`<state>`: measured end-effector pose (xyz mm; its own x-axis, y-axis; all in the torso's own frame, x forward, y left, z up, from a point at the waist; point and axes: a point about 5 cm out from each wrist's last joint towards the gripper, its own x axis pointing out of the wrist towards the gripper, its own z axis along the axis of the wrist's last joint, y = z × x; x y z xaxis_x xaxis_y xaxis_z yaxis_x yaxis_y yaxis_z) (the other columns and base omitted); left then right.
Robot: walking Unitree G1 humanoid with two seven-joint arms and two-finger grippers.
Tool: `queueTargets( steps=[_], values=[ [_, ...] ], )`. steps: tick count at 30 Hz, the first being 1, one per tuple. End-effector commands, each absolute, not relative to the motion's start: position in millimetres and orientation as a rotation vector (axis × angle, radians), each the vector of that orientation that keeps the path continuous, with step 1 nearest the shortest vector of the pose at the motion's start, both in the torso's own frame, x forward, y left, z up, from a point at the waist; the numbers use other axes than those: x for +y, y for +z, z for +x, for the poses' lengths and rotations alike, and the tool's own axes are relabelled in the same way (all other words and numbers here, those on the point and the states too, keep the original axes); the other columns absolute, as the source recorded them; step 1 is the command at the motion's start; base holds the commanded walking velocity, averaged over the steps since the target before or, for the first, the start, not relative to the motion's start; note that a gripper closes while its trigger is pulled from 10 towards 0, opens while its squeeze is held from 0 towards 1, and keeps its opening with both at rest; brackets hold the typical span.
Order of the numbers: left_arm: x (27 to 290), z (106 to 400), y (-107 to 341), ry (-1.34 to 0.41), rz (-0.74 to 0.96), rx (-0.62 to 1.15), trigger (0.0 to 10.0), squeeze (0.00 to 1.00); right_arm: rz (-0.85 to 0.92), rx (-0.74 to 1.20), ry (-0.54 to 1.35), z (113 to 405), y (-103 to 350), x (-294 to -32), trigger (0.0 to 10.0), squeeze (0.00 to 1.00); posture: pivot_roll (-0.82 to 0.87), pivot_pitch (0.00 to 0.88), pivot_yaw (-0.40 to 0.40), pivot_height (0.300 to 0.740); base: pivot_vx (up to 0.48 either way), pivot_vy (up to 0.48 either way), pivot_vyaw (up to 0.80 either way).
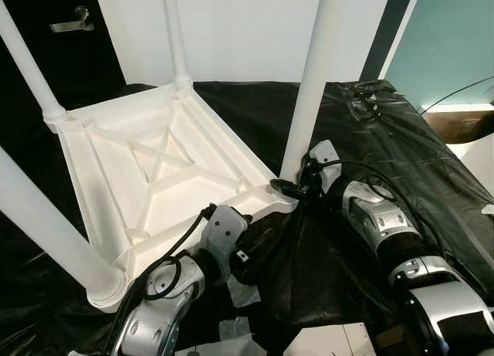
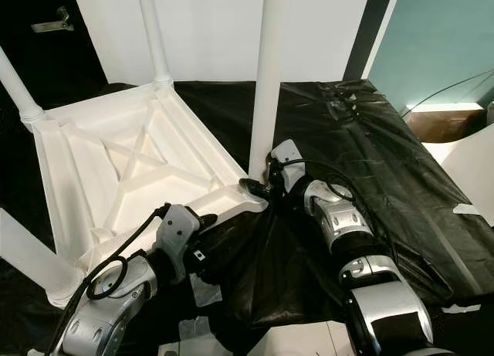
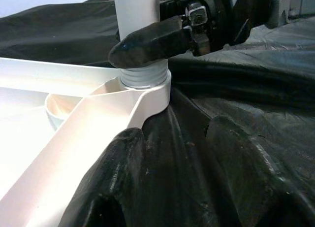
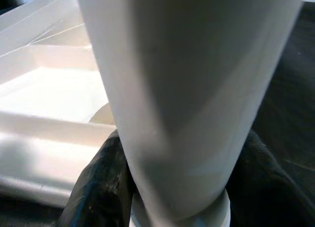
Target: Building children table
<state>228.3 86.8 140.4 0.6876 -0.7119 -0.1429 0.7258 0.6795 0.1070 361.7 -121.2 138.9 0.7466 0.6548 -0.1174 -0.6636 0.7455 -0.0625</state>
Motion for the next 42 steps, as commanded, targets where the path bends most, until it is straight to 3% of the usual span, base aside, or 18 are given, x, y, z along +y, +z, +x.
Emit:
queueTargets(
  steps=[1,11,15,27,28,30,37,38,39,40,41,42],
  values=[
    [86.1,229.1,138.4,-0.789,0.154,0.104,10.0,0.0,-0.06,0.137,0.615,361.2,130.1,-124.4,10.0,0.0,0.12,0.021,-0.051,0.74,0.0,0.0,0.0],
    [83.9,229.4,138.3,-0.792,0.148,0.102,10.0,0.0,0.06,0.13,0.298,342.4,120.7,-97.2,10.0,0.0,0.12,0.024,-0.059,0.74,0.0,0.0,0.0],
    [83.1,228.3,138.1,-0.791,0.144,0.102,10.0,0.0,0.113,0.146,0.265,329.3,116.5,-83.3,10.0,0.0,0.13,0.024,-0.059,0.74,0.0,0.0,0.0],
    [84.8,227.5,137.6,-0.786,0.146,0.105,10.0,0.0,0.085,0.136,0.246,325.5,122.0,-86.2,10.0,0.0,0.13,0.026,-0.06,0.74,0.0,0.0,0.0],
    [84.8,227.2,137.5,-0.786,0.146,0.105,10.0,0.0,0.078,0.124,0.235,327.9,125.2,-88.9,10.0,0.97,0.13,0.026,-0.058,0.74,0.0,0.0,0.0],
    [85.0,227.5,137.9,-0.787,0.148,0.104,10.0,0.0,0.072,0.098,0.248,331.6,130.7,-93.6,10.0,1.0,0.13,0.02,-0.054,0.74,0.0,0.0,0.0],
    [87.1,230.5,139.8,-0.783,0.156,0.099,10.0,0.0,0.083,0.065,0.369,335.5,141.5,-103.3,10.0,1.0,0.13,0.02,-0.053,0.74,0.0,0.0,0.0],
    [87.1,231.4,139.8,-0.783,0.158,0.098,10.0,0.0,0.069,0.058,0.419,336.8,144.1,-107.9,10.0,0.82,0.12,0.013,-0.051,0.74,0.0,0.0,0.0],
    [87.1,231.4,139.8,-0.783,0.158,0.098,10.0,0.0,0.069,0.058,0.419,336.8,144.1,-107.9,10.0,0.82,0.12,0.013,-0.051,0.74,0.0,0.0,0.0],
    [86.9,232.2,139.8,-0.784,0.159,0.096,10.0,0.0,0.05,0.053,0.476,338.3,146.7,-112.5,10.0,0.1,0.12,0.011,-0.051,0.74,0.0,0.0,0.0],
    [86.5,232.8,140.0,-0.787,0.16,0.094,10.0,0.0,0.013,0.048,0.556,341.4,150.2,-119.2,10.0,0.0,0.12,0.007,-0.051,0.74,0.0,0.0,0.0],
    [86.1,233.3,140.4,-0.789,0.163,0.09,10.0,0.0,-0.021,0.047,0.625,344.2,152.9,-124.8,10.0,0.0,0.12,0.006,-0.051,0.74,0.0,0.0,0.0]
  ],
)
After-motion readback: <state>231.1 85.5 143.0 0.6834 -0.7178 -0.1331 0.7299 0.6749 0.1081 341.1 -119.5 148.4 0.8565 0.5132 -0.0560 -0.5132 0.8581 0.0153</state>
